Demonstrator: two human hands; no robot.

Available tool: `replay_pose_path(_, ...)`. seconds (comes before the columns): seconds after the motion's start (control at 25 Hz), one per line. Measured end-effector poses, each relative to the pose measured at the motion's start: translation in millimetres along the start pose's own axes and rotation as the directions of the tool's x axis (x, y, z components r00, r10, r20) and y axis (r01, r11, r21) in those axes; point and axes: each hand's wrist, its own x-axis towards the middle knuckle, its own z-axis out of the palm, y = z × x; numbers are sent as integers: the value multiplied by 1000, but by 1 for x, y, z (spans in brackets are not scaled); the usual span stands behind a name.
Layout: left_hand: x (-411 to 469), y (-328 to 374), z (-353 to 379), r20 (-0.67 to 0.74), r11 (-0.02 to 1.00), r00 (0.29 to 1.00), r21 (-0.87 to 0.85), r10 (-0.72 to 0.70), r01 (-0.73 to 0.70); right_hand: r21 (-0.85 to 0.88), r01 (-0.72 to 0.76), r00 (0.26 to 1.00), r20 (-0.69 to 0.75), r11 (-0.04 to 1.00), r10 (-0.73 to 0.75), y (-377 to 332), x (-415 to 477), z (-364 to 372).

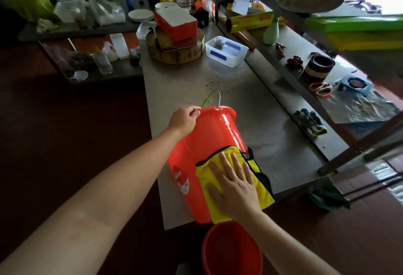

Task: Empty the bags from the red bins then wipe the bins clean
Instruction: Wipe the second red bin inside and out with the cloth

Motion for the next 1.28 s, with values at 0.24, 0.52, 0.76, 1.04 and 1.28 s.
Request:
replay_pose_path(0.24,-8,-22,-8,-46,998,999,-65,-6,3,125,-84,996,54,989,77,-11,110,-22)
replay_pose_path(0.52,-18,-41,-20,-46,989,998,-147,-32,25,117,-39,998,48,992,33,-23,115,-23)
replay_pose_path(0.76,-24,-38,-25,-16,991,998,-115,-68,65,112,-9,1000,23,994,6,-4,32,-10)
replay_pose_path(1.04,-9,8,10,-11,948,976,240,217,-208,84,1,1000,-17,996,0,-10,3,0)
replay_pose_path(1.28,-13,-20,19,-115,880,935,392,335,-267,110,-1,999,41,994,-3,-16,25,-7)
